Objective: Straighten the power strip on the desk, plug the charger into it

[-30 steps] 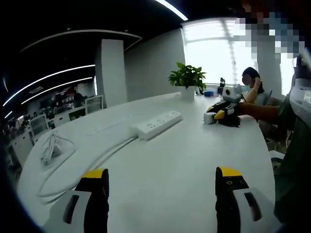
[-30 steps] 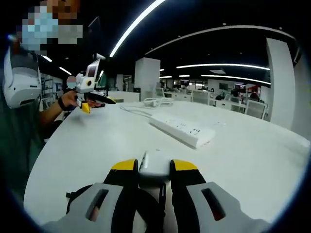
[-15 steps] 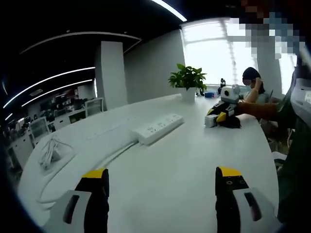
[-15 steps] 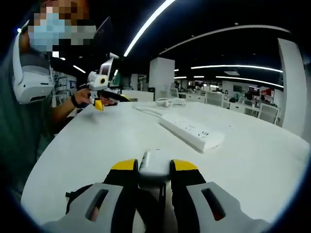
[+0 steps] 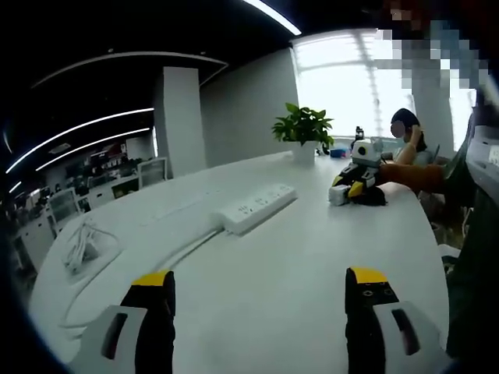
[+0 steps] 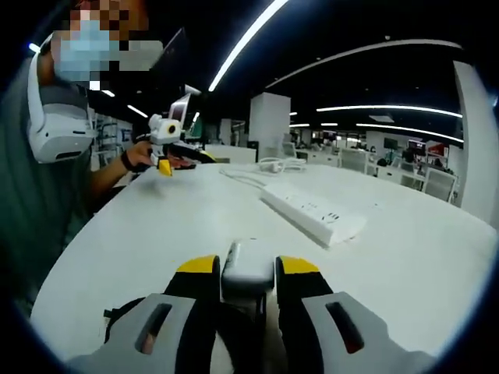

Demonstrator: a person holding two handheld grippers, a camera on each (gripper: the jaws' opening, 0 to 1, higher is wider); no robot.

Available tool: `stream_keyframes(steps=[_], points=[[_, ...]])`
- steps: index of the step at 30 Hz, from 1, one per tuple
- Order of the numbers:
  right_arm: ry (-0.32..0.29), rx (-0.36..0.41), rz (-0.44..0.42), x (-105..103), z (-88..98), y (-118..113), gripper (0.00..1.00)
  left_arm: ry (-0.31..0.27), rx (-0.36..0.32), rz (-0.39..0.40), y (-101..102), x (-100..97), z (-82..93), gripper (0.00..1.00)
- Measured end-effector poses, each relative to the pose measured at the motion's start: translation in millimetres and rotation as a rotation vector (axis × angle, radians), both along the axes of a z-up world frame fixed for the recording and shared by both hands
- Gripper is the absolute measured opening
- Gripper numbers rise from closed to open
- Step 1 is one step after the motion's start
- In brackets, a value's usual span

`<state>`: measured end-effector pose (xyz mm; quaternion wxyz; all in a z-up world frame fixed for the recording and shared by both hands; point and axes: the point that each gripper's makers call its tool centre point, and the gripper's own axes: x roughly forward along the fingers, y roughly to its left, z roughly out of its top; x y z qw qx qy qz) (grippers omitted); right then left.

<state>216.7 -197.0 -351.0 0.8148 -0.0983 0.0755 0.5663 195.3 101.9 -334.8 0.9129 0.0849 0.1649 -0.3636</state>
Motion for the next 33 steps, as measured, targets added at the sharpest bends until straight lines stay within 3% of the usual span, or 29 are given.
stream_keyframes(steps=[1, 2, 4, 13, 19, 33], points=[[0.033, 0.011, -0.009, -1.7, 0.1, 1.2, 0.46, -0.001, -0.001, -0.001, -0.1, -0.5, 0.7, 0.92], [0.04, 0.015, -0.006, -3.2, 0.7, 2.6, 0.48, -0.002, -0.002, -0.001, -0.1, -0.6, 1.2, 0.92], [0.04, 0.009, -0.01, -5.7, 0.3, 4.2, 0.44, -0.005, -0.004, -0.001, -0.1, -0.5, 2.1, 0.92], [0.048, -0.03, -0.114, 4.1, -6.7, 5.5, 0.45, -0.002, -0.005, -0.016, -4.7, -0.4, -0.2, 0.92], [0.038, -0.037, -0.128, 7.1, -7.4, 4.4, 0.36, -0.003, -0.008, -0.025, -7.1, -2.5, 0.2, 0.92], [0.025, -0.054, -0.123, 9.4, -10.2, 7.2, 0.28, 0.004, -0.009, -0.023, -6.3, -1.3, -1.3, 0.92]])
